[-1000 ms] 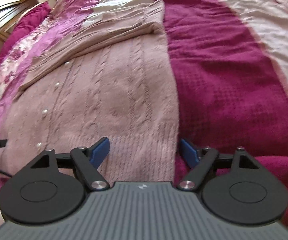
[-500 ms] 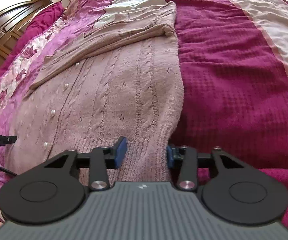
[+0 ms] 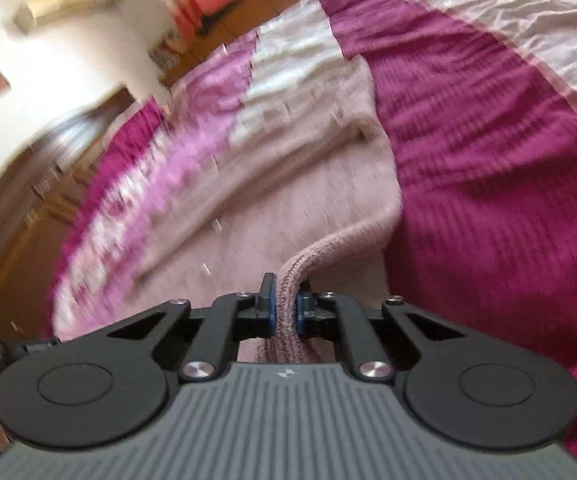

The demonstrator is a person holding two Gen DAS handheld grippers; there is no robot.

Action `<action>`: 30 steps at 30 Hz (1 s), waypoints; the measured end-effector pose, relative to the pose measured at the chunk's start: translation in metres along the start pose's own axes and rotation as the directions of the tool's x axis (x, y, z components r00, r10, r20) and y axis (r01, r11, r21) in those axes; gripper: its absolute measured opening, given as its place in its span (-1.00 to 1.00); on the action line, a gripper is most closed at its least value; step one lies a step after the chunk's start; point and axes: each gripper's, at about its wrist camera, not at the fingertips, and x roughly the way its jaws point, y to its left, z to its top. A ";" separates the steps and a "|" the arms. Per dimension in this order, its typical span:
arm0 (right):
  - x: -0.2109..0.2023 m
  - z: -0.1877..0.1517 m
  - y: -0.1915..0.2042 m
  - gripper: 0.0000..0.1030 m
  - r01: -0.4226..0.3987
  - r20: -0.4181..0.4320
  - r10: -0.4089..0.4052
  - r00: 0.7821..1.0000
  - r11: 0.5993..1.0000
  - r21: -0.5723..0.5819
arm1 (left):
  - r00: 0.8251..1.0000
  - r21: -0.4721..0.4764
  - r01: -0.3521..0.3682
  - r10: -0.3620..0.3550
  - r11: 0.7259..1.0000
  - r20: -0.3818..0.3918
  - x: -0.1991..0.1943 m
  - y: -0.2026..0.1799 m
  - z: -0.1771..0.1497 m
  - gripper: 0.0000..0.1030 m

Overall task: Fold small clothes
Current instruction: 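Grasp the hem with both grippers and lift it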

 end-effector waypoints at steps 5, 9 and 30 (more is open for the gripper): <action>0.003 0.025 0.010 -0.82 -0.033 0.114 0.033 0.993 0.999 -0.008 | 0.997 0.004 0.005 -0.005 1.000 0.082 -0.002 -0.012 0.022 -0.78; 0.015 0.044 0.012 -0.82 -0.031 0.184 0.032 0.982 0.999 -0.008 | 0.992 0.001 -0.011 0.010 1.000 0.128 0.008 -0.018 0.039 -0.78; 0.115 0.059 -0.031 -0.77 0.226 0.135 -0.238 0.962 0.969 0.096 | 0.987 0.102 -0.151 0.144 0.983 0.073 0.097 -0.010 0.055 -0.34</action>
